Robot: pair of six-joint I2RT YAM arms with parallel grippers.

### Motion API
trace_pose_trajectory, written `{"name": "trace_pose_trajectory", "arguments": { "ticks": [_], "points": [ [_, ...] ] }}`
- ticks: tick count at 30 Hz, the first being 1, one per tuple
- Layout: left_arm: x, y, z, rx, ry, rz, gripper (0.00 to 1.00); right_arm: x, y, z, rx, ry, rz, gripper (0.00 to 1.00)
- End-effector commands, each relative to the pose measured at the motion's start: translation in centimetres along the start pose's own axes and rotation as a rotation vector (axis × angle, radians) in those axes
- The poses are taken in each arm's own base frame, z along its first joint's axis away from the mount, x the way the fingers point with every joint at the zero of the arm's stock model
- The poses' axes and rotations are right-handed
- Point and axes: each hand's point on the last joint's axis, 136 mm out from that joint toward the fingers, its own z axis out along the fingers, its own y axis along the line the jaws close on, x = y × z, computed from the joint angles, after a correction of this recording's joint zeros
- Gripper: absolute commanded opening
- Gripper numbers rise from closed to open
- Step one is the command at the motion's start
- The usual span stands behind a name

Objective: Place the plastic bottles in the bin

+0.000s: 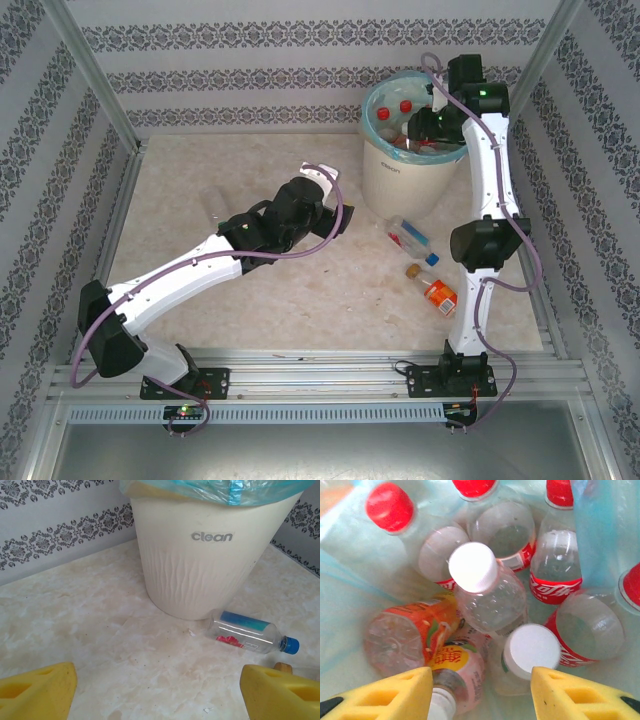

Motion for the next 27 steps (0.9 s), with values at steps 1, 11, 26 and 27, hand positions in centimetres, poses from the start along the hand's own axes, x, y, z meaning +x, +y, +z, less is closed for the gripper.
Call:
{"name": "trace_pose_trajectory", "arguments": {
  "ticks": [1,11,26,27],
  "points": [
    [-0.2,0.5,-0.8,-0.003,-0.011,-0.029,0.85,-1.4,1.4,-3.1,-0.056,-0.086,0.011,0.54],
    [0.5,0.9,-1.0,-0.018,-0.004,-0.031,0.85,0.0,0.8,-0.5,-0.057,-0.016,0.035,0.49],
    [-1.0,7.2,-4.4,-0.274,0.015,0.156,0.87,-2.9,4.8,-14.1,-0.105,-0.352,-0.015,0.54],
    [-0.9,7.8,-4.7,-0.284,0.019,0.150,0.87,-2.8,5.2,-15.2,-0.109,-0.382,-0.024,0.54]
  ]
}}
